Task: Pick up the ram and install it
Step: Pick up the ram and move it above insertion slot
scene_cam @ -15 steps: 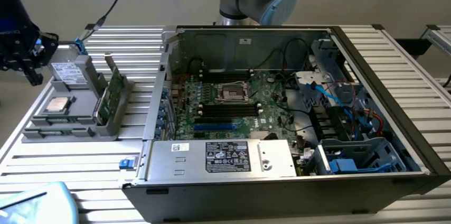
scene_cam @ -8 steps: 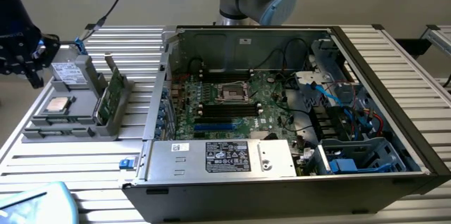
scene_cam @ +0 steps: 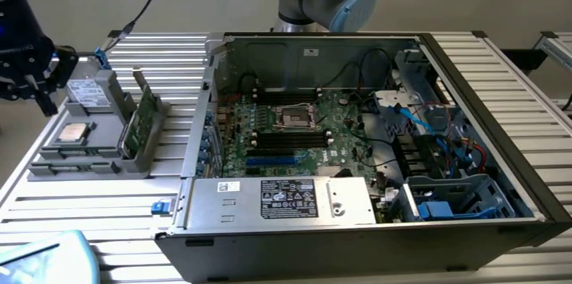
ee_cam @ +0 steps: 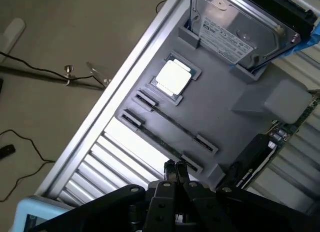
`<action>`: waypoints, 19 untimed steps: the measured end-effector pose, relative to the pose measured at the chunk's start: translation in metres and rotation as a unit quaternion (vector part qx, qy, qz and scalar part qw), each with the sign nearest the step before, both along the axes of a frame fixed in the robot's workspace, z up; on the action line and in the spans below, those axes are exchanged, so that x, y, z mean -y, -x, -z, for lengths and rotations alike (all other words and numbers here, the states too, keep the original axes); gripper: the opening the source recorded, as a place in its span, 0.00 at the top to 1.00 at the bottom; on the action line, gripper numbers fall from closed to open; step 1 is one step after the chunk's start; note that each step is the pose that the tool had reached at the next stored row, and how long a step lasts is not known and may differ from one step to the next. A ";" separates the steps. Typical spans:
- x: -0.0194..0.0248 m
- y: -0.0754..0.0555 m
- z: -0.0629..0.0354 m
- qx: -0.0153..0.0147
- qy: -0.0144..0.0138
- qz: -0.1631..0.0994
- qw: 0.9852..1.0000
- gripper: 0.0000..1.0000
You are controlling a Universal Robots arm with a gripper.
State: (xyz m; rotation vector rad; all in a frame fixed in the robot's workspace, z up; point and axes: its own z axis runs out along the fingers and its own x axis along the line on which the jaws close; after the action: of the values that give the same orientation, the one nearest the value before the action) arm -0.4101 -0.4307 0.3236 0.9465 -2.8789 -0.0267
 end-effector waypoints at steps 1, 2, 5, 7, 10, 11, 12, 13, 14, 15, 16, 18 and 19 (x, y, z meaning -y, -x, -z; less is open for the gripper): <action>0.0000 0.000 0.0008 0.000 0.000 -0.010 1.000 0.89; 0.0000 0.000 0.0017 0.000 0.000 -0.019 1.000 0.89; 0.0000 0.000 0.0043 0.000 0.000 -0.046 0.999 0.89; 0.0000 0.000 0.0057 0.000 -0.001 -0.064 0.998 0.89; 0.0000 0.000 0.0080 0.000 -0.001 -0.091 0.996 0.89; 0.0000 0.000 0.0088 0.000 -0.001 -0.100 0.995 0.89; 0.0000 0.000 0.0096 0.000 -0.002 -0.110 0.994 0.89; 0.0000 0.000 0.0103 0.001 -0.002 -0.118 0.993 0.89; 0.0000 0.000 0.0109 0.001 -0.003 -0.127 0.992 0.89; 0.0000 0.000 0.0115 0.001 -0.005 -0.136 0.991 0.89; 0.0000 0.000 0.0120 0.001 -0.008 -0.146 0.989 0.89; 0.0000 0.000 0.0131 0.002 -0.013 -0.164 0.986 0.89; 0.0000 0.000 0.0136 0.002 -0.016 -0.173 0.985 0.89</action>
State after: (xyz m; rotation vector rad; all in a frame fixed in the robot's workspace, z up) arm -0.4101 -0.4307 0.3099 1.4377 -2.6822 -0.0412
